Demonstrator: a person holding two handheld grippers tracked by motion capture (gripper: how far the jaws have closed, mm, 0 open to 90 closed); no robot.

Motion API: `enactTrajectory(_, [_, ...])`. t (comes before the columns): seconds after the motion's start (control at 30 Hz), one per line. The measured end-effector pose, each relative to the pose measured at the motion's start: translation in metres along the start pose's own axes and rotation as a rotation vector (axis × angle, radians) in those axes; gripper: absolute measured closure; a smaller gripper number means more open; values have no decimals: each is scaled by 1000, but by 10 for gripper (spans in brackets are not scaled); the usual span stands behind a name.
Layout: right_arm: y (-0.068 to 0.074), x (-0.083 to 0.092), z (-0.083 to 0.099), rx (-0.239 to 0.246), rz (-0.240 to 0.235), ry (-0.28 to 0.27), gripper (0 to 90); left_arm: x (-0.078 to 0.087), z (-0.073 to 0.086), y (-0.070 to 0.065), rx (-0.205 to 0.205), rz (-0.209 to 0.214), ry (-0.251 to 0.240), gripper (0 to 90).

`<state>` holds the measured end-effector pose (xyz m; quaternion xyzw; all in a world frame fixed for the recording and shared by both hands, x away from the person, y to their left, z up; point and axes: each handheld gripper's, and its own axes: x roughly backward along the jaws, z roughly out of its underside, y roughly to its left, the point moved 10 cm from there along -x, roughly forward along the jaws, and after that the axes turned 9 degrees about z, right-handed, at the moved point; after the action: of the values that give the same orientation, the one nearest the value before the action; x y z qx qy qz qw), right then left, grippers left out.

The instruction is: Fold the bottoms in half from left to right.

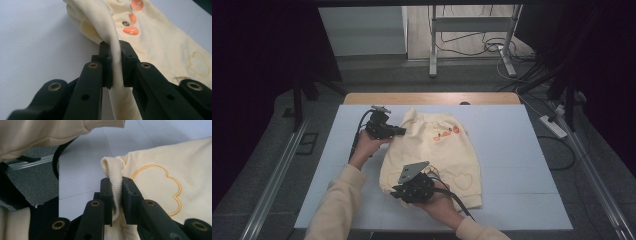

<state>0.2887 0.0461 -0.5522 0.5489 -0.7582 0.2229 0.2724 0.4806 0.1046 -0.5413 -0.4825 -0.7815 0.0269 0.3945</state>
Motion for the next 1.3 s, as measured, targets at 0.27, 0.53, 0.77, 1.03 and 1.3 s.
enactTrajectory(0.27, [7, 5, -11, 17, -15, -28, 792, 14, -4, -7, -4, 4, -23, 809])
enactTrajectory(0.53, [4, 0, -4, 6, -23, -8, 792, 9, -1, -3, 10, 12, -7, 809])
enactTrajectory(0.77, [5, -1, -3, 12, -18, -3, 792, 12, -2, -5, 5, 3, -3, 809])
enactTrajectory(1.03, [15, 11, -21, 41, -21, -58, 792, 31, -18, -26, -39, 4, -27, 809])
enactTrajectory(1.3, [12, 7, -15, 32, -23, -43, 791, 25, -8, -12, 14, 19, -12, 808])
